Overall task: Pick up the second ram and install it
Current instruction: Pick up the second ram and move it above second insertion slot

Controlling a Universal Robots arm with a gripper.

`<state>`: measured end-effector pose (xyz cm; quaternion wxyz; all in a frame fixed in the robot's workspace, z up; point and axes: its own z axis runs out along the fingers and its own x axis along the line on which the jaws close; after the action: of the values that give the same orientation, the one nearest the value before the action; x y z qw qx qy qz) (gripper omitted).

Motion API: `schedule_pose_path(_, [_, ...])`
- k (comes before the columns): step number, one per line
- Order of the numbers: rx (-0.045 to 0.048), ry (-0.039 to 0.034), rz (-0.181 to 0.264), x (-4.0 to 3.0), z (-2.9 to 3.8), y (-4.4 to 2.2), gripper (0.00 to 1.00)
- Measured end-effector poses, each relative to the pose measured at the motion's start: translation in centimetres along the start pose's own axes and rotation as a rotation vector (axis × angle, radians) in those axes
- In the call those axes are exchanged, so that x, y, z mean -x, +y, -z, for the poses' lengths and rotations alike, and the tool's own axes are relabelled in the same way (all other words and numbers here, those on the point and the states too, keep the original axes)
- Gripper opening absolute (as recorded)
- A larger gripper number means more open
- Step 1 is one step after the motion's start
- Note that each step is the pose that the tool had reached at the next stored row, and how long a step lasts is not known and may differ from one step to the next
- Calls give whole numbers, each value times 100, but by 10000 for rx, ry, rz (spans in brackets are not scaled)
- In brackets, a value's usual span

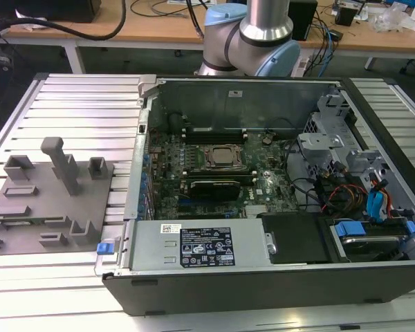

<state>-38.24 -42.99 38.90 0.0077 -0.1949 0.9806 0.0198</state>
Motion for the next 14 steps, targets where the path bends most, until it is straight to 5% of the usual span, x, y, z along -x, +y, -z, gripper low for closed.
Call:
schedule_pose_path(6, [18, 30, 671, 0, -1, 0, 11])
schedule_pose_path(9, [47, 156, 844, 0, 0, 0, 11])
schedule_pose_path(14, [-81, 234, 1251, 0, 0, -1, 11])
